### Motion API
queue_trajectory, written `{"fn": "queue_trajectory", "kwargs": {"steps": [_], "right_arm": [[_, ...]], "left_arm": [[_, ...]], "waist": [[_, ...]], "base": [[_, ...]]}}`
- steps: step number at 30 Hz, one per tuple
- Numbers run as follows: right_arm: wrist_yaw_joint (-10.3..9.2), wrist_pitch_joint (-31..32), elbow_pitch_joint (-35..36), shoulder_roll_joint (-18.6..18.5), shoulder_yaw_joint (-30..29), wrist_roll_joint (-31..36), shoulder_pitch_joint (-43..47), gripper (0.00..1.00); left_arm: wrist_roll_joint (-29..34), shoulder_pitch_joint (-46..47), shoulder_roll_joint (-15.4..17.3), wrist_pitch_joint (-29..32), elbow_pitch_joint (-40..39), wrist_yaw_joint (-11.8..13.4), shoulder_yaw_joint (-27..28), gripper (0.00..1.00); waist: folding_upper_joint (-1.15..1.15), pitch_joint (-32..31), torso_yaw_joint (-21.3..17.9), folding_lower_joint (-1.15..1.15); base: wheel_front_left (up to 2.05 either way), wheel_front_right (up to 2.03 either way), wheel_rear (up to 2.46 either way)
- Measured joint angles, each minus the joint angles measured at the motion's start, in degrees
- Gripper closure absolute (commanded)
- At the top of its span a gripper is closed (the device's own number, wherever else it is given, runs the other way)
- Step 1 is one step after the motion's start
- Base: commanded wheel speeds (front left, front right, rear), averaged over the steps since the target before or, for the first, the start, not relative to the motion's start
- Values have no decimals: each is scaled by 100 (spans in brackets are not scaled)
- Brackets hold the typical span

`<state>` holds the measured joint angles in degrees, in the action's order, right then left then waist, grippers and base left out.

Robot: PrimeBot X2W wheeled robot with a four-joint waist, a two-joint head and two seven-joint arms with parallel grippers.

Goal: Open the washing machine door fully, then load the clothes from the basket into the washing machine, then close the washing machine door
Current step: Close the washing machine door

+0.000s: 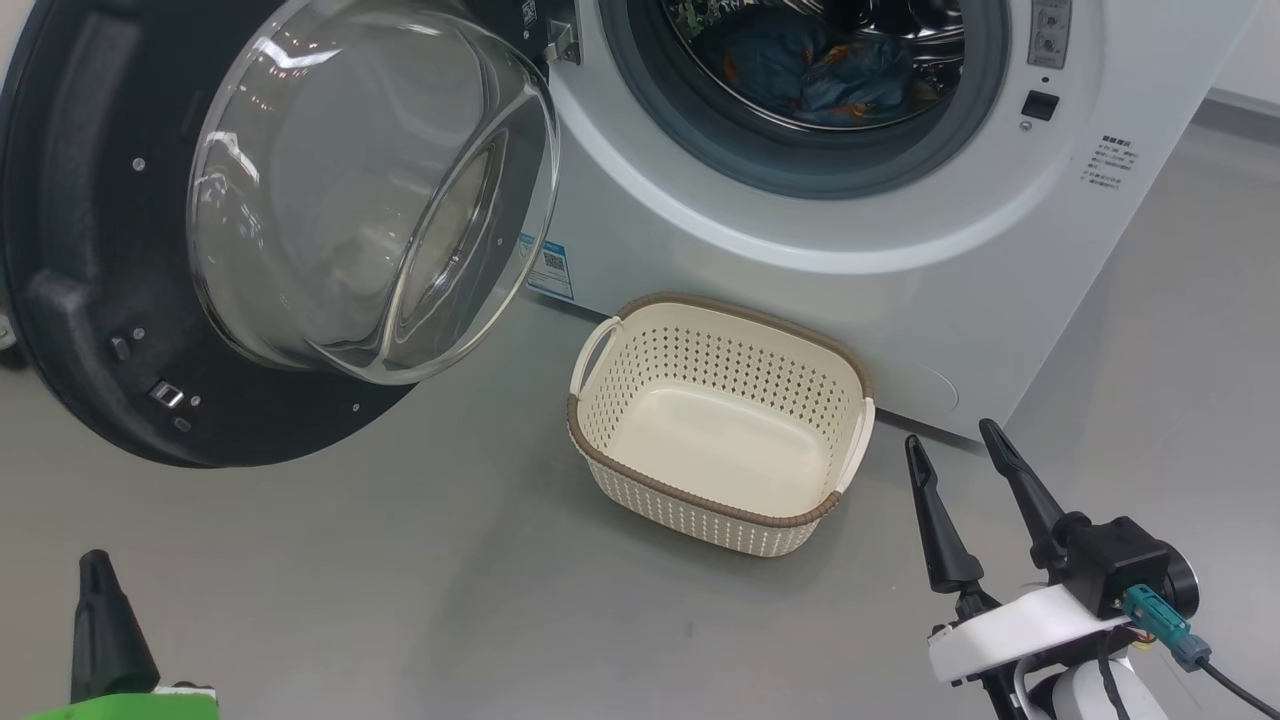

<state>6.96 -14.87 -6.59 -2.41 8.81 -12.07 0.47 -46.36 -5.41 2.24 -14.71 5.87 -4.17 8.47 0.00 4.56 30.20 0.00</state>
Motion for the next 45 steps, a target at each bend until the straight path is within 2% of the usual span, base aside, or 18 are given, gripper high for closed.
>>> {"fn": "queue_trajectory", "kwargs": {"steps": [2, 8, 13, 19, 28, 35, 39, 45], "right_arm": [[0, 0, 2, 0, -1, -1, 0, 0], [1, 0, 5, 0, -3, -9, 1, 0], [1, 0, 5, 0, -2, -9, 1, 0], [1, 0, 11, 0, 47, -9, -1, 0], [1, 0, 35, -11, 67, -9, -13, 0], [2, 0, 37, -42, 74, -9, -93, 0], [2, 0, 44, -54, 83, -9, -142, 0], [2, 0, 43, -100, 88, -9, -160, 0]], "left_arm": [[-535, 71, -1, 0, 86, -64, 51, 100], [-1347, 229, -10, 0, 270, -203, 78, 100], [-1707, 380, -21, 56, 319, -240, 134, 100], [-2109, 599, -10, 212, 304, -254, 461, 100], [-2574, 968, 506, 614, 389, -270, 848, 100], [-3464, 1497, 647, 1067, 538, -270, 1221, 100], [-3806, 1753, 875, 1416, 676, -266, 1313, 100], [-4225, 2083, 1098, 1625, 1026, -85, 1677, 100]], "waist": [[0, 9, 1, 0], [0, 31, -10, 0], [0, 55, -34, 0], [0, 93, -79, 0], [0, 210, -180, 0], [0, 304, -245, 0], [0, 355, -290, 0], [0, 436, -366, 0]], "base": [[0, 0, 0], [0, 0, 0], [0, 0, 0], [0, 0, 0], [0, 0, 0], [0, 0, 0], [0, 0, 0], [0, 0, 0]]}}
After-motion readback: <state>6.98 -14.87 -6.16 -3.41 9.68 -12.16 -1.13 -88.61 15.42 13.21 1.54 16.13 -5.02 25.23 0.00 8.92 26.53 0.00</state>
